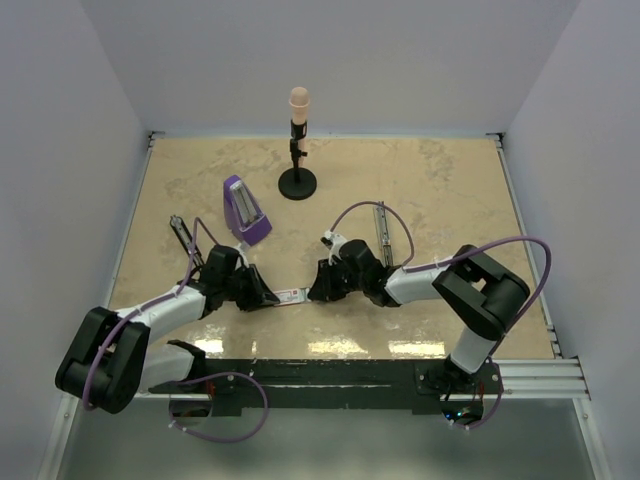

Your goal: Unload the staples from the stapler

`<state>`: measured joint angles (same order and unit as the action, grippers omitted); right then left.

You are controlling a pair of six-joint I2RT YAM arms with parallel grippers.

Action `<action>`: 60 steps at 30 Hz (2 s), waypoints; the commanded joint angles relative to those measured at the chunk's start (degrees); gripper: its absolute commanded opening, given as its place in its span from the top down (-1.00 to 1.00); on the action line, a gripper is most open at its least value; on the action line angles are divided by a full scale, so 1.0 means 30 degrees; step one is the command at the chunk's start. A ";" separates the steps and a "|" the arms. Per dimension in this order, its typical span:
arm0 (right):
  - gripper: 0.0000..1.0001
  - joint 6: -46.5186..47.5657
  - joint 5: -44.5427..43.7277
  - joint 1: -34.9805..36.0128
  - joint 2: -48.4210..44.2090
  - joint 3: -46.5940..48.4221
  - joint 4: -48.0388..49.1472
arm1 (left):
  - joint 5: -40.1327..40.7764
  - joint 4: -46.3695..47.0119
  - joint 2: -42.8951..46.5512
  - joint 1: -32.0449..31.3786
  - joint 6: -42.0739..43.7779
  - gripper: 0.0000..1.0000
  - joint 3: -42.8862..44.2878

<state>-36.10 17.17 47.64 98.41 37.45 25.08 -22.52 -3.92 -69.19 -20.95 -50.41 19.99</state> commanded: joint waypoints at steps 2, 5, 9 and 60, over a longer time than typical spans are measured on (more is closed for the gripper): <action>0.64 -0.0389 -0.0273 0.0439 0.0389 0.0758 0.0516 | -0.0168 0.0867 -0.0316 -0.0370 -0.0363 0.56 -0.0042; 0.64 -0.0536 -0.0420 0.0556 0.0390 0.0904 0.0546 | -0.0168 0.1015 -0.0433 -0.0516 -0.0452 0.56 -0.0042; 0.64 -0.0624 -0.0625 0.0849 0.0623 0.1167 0.0663 | -0.0139 0.0986 -0.0580 -0.0692 -0.0510 0.56 0.0046; -0.97 0.1105 -1.0410 0.1260 -1.5927 -0.4104 -0.6515 | 1.0848 -1.0264 -0.4533 -0.7341 0.0165 -1.00 0.9858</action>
<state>-32.91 -9.65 51.37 54.24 26.57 6.59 5.74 -31.16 -81.08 -40.32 -47.35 45.50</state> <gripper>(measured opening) 0.985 0.997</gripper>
